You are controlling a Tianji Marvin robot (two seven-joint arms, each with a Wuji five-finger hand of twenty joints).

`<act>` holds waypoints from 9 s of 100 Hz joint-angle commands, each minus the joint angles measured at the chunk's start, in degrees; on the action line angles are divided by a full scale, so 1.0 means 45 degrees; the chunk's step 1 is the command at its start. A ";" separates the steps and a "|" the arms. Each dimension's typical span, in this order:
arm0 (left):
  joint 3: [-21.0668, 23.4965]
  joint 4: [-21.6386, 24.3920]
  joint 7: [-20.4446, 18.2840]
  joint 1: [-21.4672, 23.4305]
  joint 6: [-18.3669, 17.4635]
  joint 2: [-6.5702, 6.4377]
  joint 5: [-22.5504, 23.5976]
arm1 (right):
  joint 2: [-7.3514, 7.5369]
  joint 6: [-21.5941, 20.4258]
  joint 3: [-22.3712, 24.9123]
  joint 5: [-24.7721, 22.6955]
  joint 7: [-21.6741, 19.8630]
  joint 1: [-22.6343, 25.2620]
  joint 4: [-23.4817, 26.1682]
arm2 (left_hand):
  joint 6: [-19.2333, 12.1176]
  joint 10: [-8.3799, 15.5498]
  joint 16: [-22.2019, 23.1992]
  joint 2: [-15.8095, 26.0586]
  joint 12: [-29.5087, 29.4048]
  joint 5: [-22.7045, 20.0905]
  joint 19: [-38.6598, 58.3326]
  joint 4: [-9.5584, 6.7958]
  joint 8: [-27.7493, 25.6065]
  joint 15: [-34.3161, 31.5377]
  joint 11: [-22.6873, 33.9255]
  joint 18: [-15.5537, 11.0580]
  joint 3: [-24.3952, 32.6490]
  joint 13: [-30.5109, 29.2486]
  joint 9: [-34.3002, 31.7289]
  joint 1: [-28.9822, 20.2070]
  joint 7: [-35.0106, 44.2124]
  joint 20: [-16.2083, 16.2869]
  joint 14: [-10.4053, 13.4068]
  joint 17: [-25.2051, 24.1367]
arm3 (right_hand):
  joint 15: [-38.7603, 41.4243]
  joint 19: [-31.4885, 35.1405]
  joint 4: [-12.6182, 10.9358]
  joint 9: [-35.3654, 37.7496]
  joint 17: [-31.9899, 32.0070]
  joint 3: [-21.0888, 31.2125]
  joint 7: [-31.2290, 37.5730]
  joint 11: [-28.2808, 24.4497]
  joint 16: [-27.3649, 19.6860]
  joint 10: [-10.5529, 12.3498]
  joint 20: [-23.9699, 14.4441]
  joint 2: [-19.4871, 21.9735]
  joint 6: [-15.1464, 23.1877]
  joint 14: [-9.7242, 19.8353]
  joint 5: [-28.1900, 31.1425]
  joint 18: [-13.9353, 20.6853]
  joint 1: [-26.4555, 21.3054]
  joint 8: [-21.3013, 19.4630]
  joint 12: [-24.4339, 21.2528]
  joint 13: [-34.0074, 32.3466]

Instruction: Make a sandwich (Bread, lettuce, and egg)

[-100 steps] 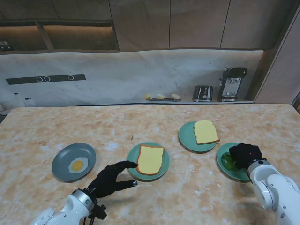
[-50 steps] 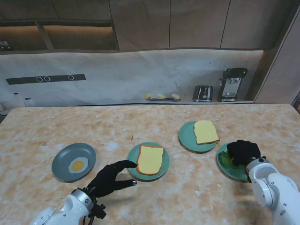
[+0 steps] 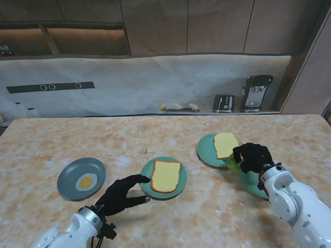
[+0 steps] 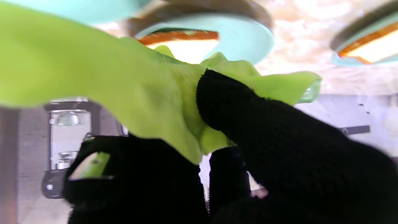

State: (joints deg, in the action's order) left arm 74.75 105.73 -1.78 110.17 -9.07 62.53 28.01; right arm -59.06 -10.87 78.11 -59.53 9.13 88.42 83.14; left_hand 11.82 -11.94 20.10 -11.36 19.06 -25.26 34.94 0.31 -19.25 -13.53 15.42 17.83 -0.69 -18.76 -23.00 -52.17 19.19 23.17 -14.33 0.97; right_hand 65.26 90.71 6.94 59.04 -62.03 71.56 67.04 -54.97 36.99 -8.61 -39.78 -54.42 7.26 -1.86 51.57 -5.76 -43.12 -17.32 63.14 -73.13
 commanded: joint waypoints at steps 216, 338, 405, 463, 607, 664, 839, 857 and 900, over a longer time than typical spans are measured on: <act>0.0603 0.0428 0.0013 0.0686 -0.0288 0.0061 0.0239 | -0.1781 -0.1854 -0.9261 0.4298 0.0803 -0.6109 -0.4299 | -0.0269 -0.0006 0.0121 0.0402 0.0003 -0.0189 0.0072 0.0295 -0.0168 0.0023 -0.0095 -0.0059 -0.0116 0.0367 0.0356 0.0002 -0.0006 0.0279 0.0102 -0.0195 | -0.0589 -0.0394 -0.0010 -0.0288 0.1205 -0.0731 0.1254 -0.0366 0.0211 0.0609 -0.0425 0.0552 0.1355 -0.0904 0.0304 0.0955 -0.0400 0.1184 -0.6731 0.0915; 0.0613 0.0411 -0.0001 0.0666 -0.0569 0.0066 0.0044 | -0.0990 -0.2765 -0.8569 0.4344 -0.1517 -0.5557 -0.3751 | -0.0294 -0.0018 0.0136 0.0637 0.0020 -0.0689 0.0220 0.0255 -0.0283 -0.0062 -0.0026 -0.0039 -0.0096 0.0247 0.0163 -0.0092 0.0172 0.0254 0.0073 -0.0104 | -0.3956 -0.3113 -0.0045 -0.9232 1.1847 -0.1721 -0.4712 0.1034 -0.0943 0.1736 -0.1142 0.0499 0.0388 0.0541 -0.8146 0.0741 0.5706 0.0046 -0.6816 1.0940; 0.0669 0.0337 -0.0189 0.0383 -0.0692 0.0018 0.0200 | -0.0464 -0.2119 -0.4290 0.5182 -0.3500 -0.1964 0.0023 | -0.0294 -0.0021 0.0138 0.0619 0.0029 -0.0575 0.0272 0.0256 -0.0282 -0.0078 0.0000 -0.0023 -0.0103 0.0233 0.0141 -0.0092 0.0173 0.0237 0.0096 -0.0100 | -0.8299 -0.8268 -0.2027 -0.9513 1.2068 -0.5154 -0.5670 0.3527 -0.3511 0.0902 0.1925 0.3562 -0.1066 0.0059 -0.8832 -0.0879 0.7719 0.1164 -0.9759 1.1201; 0.0956 0.0359 -0.0048 0.0188 0.0098 0.0041 0.0867 | -0.0073 -0.3594 -0.1340 0.5289 -0.4684 0.1974 0.2790 | -0.0277 -0.0007 0.0143 0.0462 0.0024 -0.0418 0.0309 0.0272 -0.0246 -0.0086 -0.0021 0.0043 -0.0118 0.0173 0.0147 -0.0090 0.0114 0.0236 0.0068 -0.0062 | -0.8811 -0.9543 -0.1691 -0.9285 1.1984 -0.5181 -0.6364 0.4191 -0.3719 0.0945 0.2529 0.3696 -0.1511 0.0019 -0.8255 -0.0685 0.7976 0.1358 -0.9976 1.0941; 0.3469 -0.0267 -0.1984 -0.0302 0.2773 -0.0478 0.7082 | -0.0033 -0.4121 -0.0640 0.4436 -0.4474 0.2978 0.3371 | 0.0587 -0.0205 0.1261 -0.0844 0.0973 0.0646 0.2188 0.0202 -0.0709 -0.1226 0.0540 0.0028 0.0051 -0.0552 0.0089 -0.0512 0.0208 0.1289 -0.0142 0.0434 | -1.0733 -1.3624 -0.1405 -1.0709 1.3799 -0.5281 -0.6815 0.5531 -0.5046 0.1221 0.5207 0.3992 -0.0074 0.0475 -0.8473 -0.0597 0.8278 0.1551 -1.0588 1.2849; 0.2633 -0.2017 -0.2722 -0.1743 0.4280 -0.0617 0.6982 | 0.0012 -0.4075 -0.0624 0.4290 -0.4667 0.2918 0.3393 | 0.0919 -0.0512 0.1871 -0.1198 0.1510 0.0617 0.3445 0.0134 -0.1276 -0.1855 0.0846 0.0106 0.0274 -0.0691 -0.0099 -0.0868 0.0562 0.2312 -0.0334 0.0737 | -1.0589 -1.3614 -0.1407 -1.0621 1.3912 -0.5280 -0.6813 0.5427 -0.4870 0.1259 0.4686 0.4051 -0.0002 0.0500 -0.8450 -0.0864 0.8316 0.1533 -1.0543 1.2750; 0.0292 -0.3880 -0.2036 -0.3182 0.6965 -0.0546 0.6160 | 0.0064 -0.3746 -0.0548 0.4330 -0.5056 0.2990 0.3568 | -0.0517 0.0546 0.9882 -0.5236 1.1442 0.1102 1.0660 0.0580 -0.8471 -0.9506 0.5741 -0.1137 0.8948 -0.5299 -0.4313 -0.2659 0.9270 0.5917 0.0454 0.6304 | -1.0423 -1.3900 -0.1417 -1.0307 1.3966 -0.5303 -0.6808 0.5333 -0.4677 0.1238 0.3964 0.4055 -0.0033 0.0421 -0.8365 -0.1463 0.8138 0.1498 -1.0477 1.2387; 0.0332 -0.3868 -0.2231 -0.3221 0.7043 -0.0551 0.5812 | 0.0055 -0.3703 -0.0538 0.4309 -0.5024 0.2999 0.3583 | -0.0621 0.0758 1.0173 -0.5386 1.1711 0.0867 1.0965 0.0517 -0.9031 -1.0051 0.6672 -0.1111 0.9840 -0.5940 -0.4642 -0.2461 0.9999 0.5908 0.0833 0.7204 | -1.0388 -1.3923 -0.1411 -1.0291 1.3915 -0.5320 -0.6796 0.5302 -0.4667 0.1203 0.3960 0.4121 -0.0026 0.0392 -0.8380 -0.1539 0.8178 0.1490 -1.0461 1.2327; 0.1142 -0.3263 -0.1187 -0.2674 0.6431 -0.0332 0.5239 | 0.0042 -0.3625 -0.0581 0.4294 -0.4969 0.2970 0.3583 | 0.0167 0.0149 0.9751 -0.4042 1.1764 0.1043 1.0339 0.0916 -0.7613 -0.9522 0.5746 -0.0685 0.7893 -0.5506 -0.4430 -0.2929 0.9027 0.5874 0.0518 0.7044 | -1.0317 -1.3966 -0.1413 -1.0314 1.3846 -0.5382 -0.6762 0.5240 -0.4666 0.1160 0.4012 0.4330 -0.0054 0.0372 -0.8449 -0.1537 0.8165 0.1472 -1.0432 1.2314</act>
State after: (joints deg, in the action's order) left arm 79.64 90.44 -6.88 97.08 20.21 60.72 51.71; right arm -58.68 -27.33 75.69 -40.05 -12.64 101.31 99.01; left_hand 11.62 -11.09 64.97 -31.71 70.84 -20.77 81.68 3.77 -54.71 -56.87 40.59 13.60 35.77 -43.98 -40.62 -61.23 60.07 48.83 -12.45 32.81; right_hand 18.39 29.19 -0.65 12.35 -0.10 47.81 37.08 -30.94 14.69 -4.39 -20.89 -35.92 5.73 -0.86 14.11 -12.44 -7.47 -11.01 63.13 -16.89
